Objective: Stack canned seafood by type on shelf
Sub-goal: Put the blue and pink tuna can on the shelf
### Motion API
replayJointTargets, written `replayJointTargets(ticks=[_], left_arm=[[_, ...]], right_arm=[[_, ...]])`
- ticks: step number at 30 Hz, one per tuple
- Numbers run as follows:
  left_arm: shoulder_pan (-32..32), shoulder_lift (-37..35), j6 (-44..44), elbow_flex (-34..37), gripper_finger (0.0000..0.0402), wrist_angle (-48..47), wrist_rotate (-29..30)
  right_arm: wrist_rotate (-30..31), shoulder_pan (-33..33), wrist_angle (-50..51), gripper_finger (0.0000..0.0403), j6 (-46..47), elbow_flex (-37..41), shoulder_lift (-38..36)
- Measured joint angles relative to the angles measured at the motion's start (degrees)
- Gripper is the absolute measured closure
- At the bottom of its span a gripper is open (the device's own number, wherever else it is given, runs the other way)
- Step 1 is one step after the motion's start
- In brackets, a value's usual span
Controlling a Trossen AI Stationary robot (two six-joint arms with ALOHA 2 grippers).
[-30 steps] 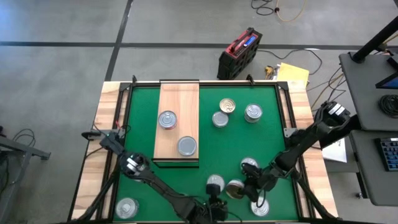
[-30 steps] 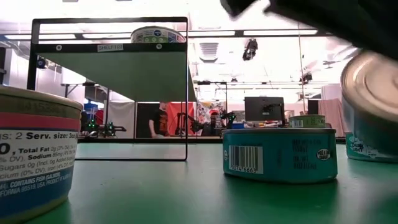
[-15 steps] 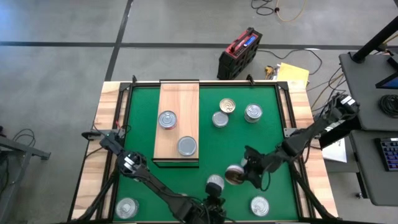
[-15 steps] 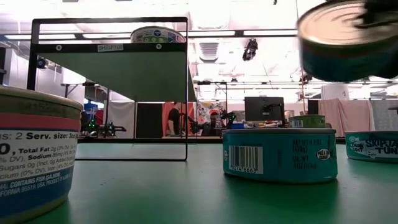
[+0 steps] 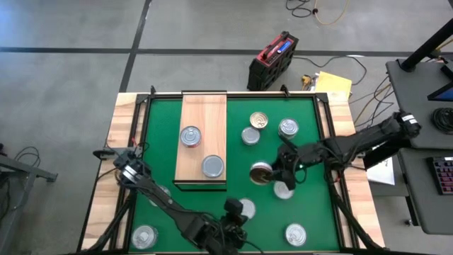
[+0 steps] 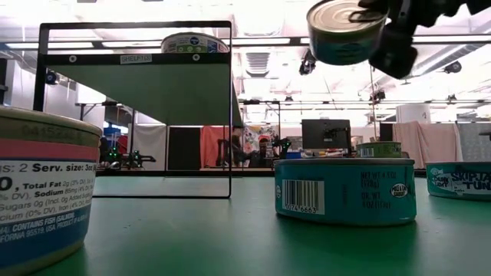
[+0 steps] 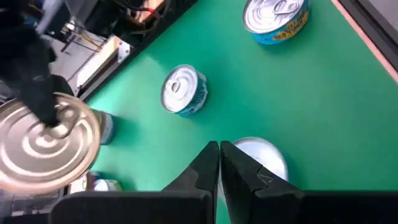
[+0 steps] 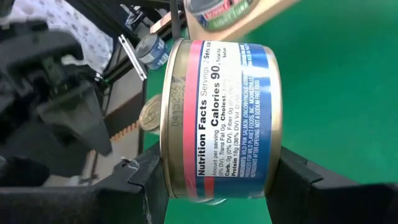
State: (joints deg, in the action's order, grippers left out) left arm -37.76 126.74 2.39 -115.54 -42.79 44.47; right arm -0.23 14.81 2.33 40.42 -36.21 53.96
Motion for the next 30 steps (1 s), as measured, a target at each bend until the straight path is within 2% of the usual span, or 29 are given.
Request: replayJointTargets(ticks=[5, 10, 14, 19, 24, 30], left_arm=[[-0.1, -13.3, 2.9, 18.8, 0.0402, 15.2, -2.0], [-0.2, -28.4, 6.2, 37.7, 0.0402, 29.2, -1.4], [0.1, -39.4, 6.4, 48.2, 0.0402, 35.0, 0.5], [0.2, -50.1, 5.9, 54.1, 0.0402, 37.1, 2.3], [0.2, -57.3, 5.3, 54.9, 0.0402, 34.4, 9.1], [0.0, -62.2, 4.3, 54.9, 0.0402, 26.4, 10.1]], right_arm=[[-2.3, -4.8, -0.6, 0.0213, -4.2, -0.7, -1.0], [-6.4, -13.1, -1.0, 0.0213, -7.3, -5.7, 0.5], [-15.0, -21.0, -0.6, 0.0213, -8.7, -10.8, 5.5], [-26.7, -28.2, -1.2, 0.0213, -9.2, -18.1, 13.9], [-38.5, -32.7, -0.8, 0.0213, -3.1, -26.3, 23.8], [-43.4, -36.0, 2.5, 0.0213, -2.0, -36.5, 33.3]])
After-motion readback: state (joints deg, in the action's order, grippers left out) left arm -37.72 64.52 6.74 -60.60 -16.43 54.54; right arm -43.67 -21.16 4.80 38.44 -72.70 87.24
